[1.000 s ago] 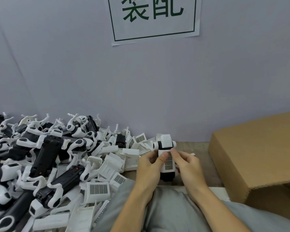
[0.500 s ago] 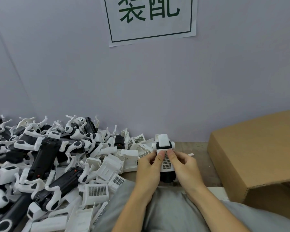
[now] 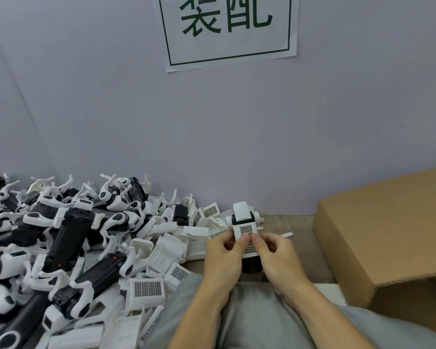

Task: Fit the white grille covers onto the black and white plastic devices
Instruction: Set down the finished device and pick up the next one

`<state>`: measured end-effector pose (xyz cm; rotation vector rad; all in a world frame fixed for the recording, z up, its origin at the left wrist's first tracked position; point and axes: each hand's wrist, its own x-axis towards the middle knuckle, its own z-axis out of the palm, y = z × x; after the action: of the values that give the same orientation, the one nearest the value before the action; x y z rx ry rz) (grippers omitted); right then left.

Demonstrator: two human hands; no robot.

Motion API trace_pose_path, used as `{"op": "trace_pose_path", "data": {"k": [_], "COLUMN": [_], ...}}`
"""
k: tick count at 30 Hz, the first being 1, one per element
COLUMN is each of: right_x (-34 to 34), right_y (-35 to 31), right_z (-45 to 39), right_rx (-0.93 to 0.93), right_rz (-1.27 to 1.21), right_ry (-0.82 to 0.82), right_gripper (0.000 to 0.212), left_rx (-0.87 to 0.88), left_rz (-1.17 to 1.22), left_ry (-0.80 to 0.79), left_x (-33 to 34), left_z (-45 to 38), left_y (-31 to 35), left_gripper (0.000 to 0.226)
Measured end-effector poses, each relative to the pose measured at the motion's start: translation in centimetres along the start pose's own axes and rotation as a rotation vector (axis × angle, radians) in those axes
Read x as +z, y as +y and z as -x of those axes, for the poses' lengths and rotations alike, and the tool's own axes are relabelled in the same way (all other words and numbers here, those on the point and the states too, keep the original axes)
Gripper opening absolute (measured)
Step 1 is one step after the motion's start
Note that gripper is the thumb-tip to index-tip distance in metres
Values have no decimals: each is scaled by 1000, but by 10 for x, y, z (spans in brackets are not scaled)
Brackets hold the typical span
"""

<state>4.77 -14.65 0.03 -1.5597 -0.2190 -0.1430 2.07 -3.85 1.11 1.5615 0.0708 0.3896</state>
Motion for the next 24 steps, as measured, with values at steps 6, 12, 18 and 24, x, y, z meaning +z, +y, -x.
{"op": "trace_pose_path", "data": {"k": [6, 12, 18, 24], "right_x": [0, 2, 0, 0], "right_y": [1, -5, -8, -9], "right_z": [-1, 4, 4, 6], "right_rx": [-17, -62, -98, -46], "right_rz": [-61, -22, 32, -52], "right_ry": [67, -62, -37, -17], "right_gripper": [13, 24, 23, 15], "left_rx": [-21, -34, 23, -4], "left_rz": [37, -19, -100, 21], "left_ry": [-90, 40, 51, 64], "left_x": [2, -1, 1, -1], "left_z": [1, -1, 0, -1], "left_y": [0, -2, 0, 1], "left_gripper": [18, 17, 19, 12]}}
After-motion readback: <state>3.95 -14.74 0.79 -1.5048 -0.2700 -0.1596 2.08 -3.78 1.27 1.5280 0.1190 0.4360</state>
